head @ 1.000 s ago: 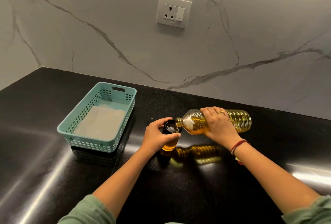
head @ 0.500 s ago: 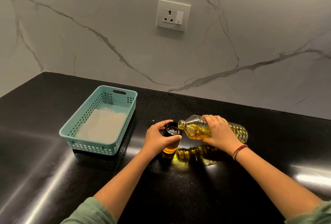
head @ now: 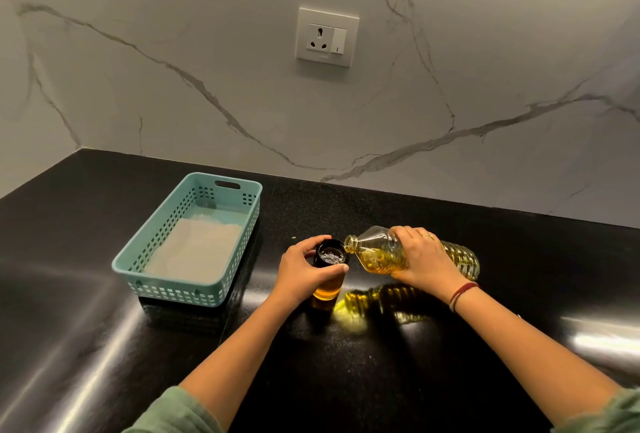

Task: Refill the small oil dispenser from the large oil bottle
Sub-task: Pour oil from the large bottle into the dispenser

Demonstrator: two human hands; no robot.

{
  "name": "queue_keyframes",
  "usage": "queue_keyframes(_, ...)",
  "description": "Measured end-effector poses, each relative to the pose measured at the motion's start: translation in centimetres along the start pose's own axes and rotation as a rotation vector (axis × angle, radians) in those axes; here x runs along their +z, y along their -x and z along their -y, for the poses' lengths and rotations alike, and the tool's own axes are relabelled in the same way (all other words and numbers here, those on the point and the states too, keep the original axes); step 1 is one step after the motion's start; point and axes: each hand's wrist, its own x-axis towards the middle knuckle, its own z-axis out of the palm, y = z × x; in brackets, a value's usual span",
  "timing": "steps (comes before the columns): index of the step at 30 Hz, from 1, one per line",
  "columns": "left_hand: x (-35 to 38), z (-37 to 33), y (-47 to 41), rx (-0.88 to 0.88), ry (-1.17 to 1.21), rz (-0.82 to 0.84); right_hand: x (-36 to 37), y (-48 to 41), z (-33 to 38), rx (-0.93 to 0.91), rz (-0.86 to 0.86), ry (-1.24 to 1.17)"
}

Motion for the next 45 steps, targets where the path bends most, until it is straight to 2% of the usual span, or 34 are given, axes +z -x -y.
queue_keyframes(16, 0.0, -0.7, 0.3, -0.036, 0.004, -0.003, -0.4, 0.8, -0.6, 0.055, 0.065, -0.134)
queue_keyframes(19, 0.0, -0.7, 0.3, -0.042, 0.008, -0.004, -1.8, 0.8, -1.0, 0.114, 0.012, -0.272)
queue_keyframes(25, -0.1, -0.9, 0.3, -0.019, -0.005, 0.018, -5.4, 0.7, -1.6, 0.292, -0.237, -0.612)
queue_keyframes(31, -0.4, -0.8, 0.1, -0.016, -0.014, 0.049, -5.5, 1.9, -3.8, 0.470, -0.405, -1.038)
queue_keyframes(45, -0.5, 0.2, 0.3, -0.034, -0.057, 0.083, -2.5, 2.5, -6.1, 0.599, -0.488, -1.036)
